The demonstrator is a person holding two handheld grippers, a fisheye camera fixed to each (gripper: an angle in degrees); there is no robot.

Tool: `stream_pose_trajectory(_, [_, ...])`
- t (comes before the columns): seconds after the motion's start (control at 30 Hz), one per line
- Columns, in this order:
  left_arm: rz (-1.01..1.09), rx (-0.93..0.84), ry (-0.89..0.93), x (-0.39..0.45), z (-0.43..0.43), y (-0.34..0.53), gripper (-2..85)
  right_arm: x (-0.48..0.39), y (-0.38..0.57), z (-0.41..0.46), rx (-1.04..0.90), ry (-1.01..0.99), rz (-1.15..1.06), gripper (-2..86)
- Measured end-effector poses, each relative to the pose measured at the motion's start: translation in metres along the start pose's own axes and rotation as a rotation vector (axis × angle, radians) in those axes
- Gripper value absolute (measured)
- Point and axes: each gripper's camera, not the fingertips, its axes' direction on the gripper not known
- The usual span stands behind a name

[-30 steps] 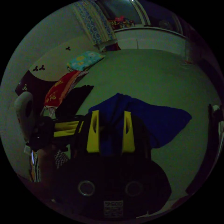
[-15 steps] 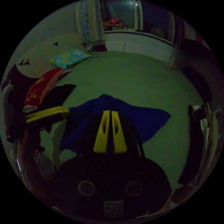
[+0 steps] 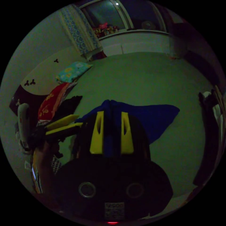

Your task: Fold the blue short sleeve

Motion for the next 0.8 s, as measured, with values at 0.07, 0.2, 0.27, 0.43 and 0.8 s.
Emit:
stream_pose_trajectory(0.07, [0.008,-0.028,-0.014,0.002,-0.002,0.0,15.4,0.0,-0.003,0.002,-0.047,-0.03,-0.015,13.0])
stream_pose_trajectory(0.2, [-0.011,-0.06,-0.019,0.0,-0.005,0.002,11.7,-0.004,-0.009,0.0,-0.121,-0.038,-0.049,13.9])
stream_pose_trajectory(0.27, [-0.028,-0.083,-0.014,-0.001,-0.009,0.004,8.1,-0.005,-0.011,-0.005,-0.141,-0.026,-0.068,11.3])
stream_pose_trajectory(0.43, [-0.064,-0.088,-0.07,-0.005,-0.03,0.013,5.8,0.007,-0.016,-0.038,-0.061,0.003,-0.022,-0.1])
stream_pose_trajectory(0.8, [-0.473,0.166,-0.305,-0.058,-0.134,0.071,4.6,0.049,-0.004,-0.168,0.48,0.199,0.215,-1.0])
